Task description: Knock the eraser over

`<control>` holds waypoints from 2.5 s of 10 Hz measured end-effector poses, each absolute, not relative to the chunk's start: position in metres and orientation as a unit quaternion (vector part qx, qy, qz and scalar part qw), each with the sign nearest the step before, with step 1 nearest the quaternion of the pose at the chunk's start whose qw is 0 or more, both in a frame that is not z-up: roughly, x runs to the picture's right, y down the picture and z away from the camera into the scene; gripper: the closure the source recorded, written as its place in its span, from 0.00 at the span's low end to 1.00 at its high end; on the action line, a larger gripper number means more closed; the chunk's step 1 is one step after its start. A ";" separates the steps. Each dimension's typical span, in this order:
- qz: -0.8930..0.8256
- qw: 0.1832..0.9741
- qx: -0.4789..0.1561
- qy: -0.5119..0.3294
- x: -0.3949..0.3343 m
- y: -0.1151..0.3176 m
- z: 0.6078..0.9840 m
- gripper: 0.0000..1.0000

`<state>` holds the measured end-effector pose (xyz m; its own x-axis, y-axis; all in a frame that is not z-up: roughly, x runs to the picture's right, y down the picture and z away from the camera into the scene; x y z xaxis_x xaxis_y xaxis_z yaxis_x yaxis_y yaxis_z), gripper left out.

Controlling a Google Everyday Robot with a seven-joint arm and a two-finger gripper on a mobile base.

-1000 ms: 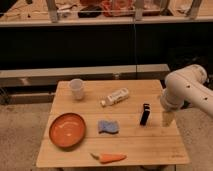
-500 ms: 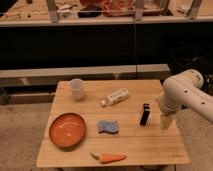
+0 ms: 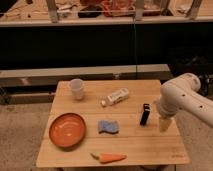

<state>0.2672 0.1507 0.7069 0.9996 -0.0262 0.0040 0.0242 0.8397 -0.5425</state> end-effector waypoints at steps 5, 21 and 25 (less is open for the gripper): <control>-0.025 0.959 -0.283 -0.006 0.257 0.162 0.712 0.20; -0.061 0.958 -0.280 -0.028 0.233 0.174 0.737 0.21; -0.062 0.958 -0.280 -0.028 0.233 0.174 0.738 0.49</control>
<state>0.2331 0.1741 0.7382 0.9907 -0.1032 0.0882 0.1345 0.8356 -0.5326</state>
